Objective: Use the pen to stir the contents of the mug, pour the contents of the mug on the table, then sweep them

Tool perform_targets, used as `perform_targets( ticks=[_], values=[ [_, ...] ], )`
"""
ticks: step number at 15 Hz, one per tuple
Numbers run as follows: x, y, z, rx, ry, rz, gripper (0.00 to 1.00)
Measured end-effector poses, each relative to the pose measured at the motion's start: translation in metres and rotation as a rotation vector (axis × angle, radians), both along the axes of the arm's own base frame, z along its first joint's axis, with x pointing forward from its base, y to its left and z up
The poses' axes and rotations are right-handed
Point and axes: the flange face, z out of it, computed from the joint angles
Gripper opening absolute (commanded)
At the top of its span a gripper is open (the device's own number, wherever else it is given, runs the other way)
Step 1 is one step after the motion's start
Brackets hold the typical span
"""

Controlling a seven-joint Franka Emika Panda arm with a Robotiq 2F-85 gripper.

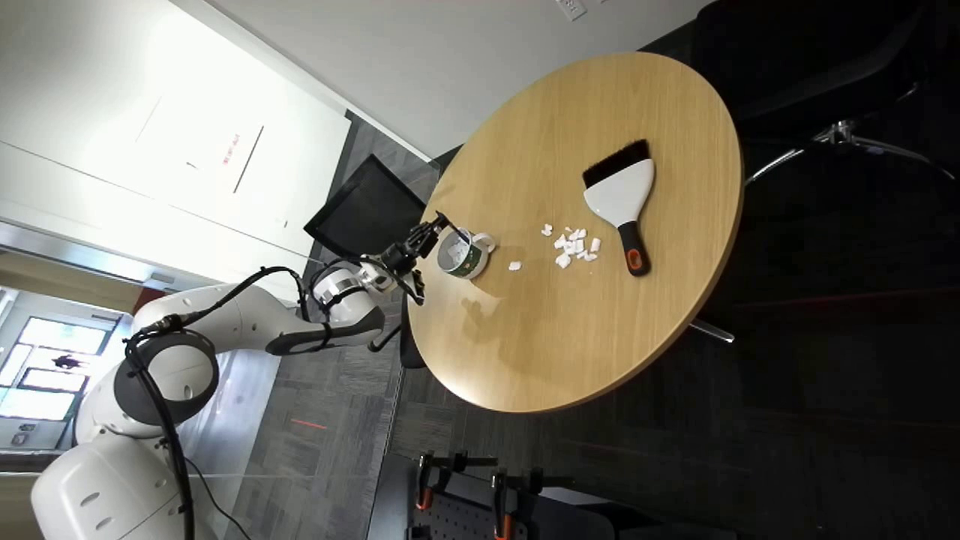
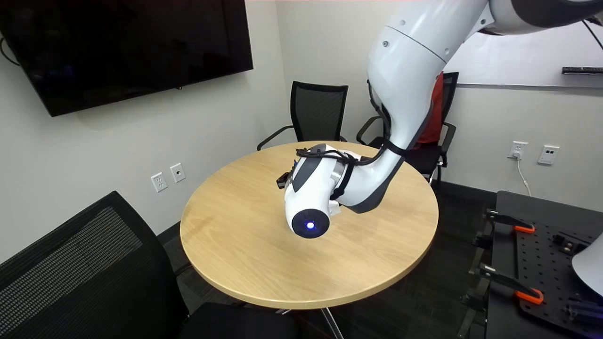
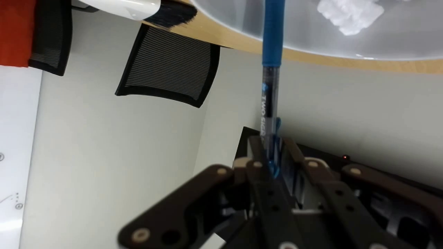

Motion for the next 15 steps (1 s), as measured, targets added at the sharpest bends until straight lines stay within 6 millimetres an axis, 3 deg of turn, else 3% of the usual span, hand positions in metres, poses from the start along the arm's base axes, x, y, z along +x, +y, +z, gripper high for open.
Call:
perform_targets(
  ticks=[15],
  values=[
    [0.023,0.038,-0.015,-0.029,0.015,0.058,0.04]
  ],
)
